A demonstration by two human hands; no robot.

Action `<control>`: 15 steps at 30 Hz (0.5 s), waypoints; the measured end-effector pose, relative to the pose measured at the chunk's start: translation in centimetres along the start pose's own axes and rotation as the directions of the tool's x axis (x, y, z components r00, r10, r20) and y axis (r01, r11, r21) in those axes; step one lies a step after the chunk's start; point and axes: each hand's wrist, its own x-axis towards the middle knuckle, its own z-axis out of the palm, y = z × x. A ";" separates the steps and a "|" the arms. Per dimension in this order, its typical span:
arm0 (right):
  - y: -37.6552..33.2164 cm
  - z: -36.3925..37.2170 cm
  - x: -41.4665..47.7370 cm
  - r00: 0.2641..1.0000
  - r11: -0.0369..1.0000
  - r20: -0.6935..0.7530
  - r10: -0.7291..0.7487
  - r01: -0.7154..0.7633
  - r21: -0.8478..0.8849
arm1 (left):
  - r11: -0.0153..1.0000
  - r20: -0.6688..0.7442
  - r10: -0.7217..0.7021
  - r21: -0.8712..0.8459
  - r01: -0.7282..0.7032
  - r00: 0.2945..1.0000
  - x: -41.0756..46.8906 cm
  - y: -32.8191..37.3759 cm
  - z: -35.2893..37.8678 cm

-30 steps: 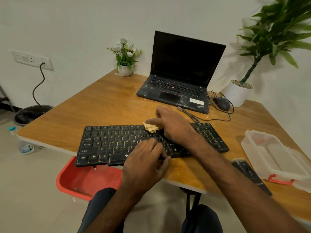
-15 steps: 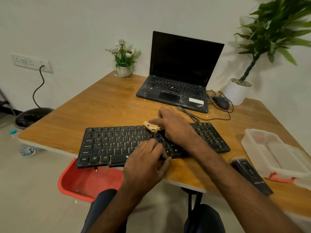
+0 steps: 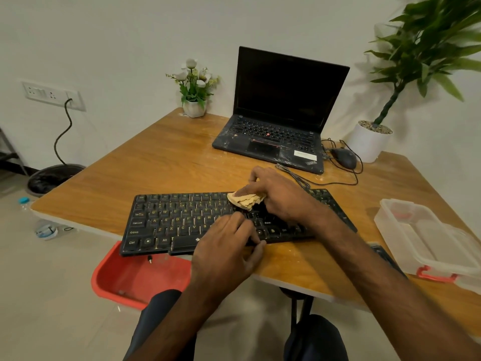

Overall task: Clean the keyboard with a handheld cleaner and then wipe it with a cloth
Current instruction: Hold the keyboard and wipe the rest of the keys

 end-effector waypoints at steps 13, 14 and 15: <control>-1.0 0.7 2.1 0.996 0.958 -0.091 0.001 -0.027 -0.286 | 1.000 0.018 0.000 -0.017 0.001 1.000 -0.1 -0.1 0.1; -1.0 0.6 2.2 0.995 0.963 -0.102 0.016 -0.043 -0.267 | 1.000 0.015 0.005 -0.022 -0.005 1.000 -0.1 -0.1 0.1; -1.0 0.6 2.0 0.991 0.972 -0.130 0.034 -0.063 -0.227 | 1.000 0.013 0.011 -0.024 -0.011 1.000 -0.1 -0.1 0.1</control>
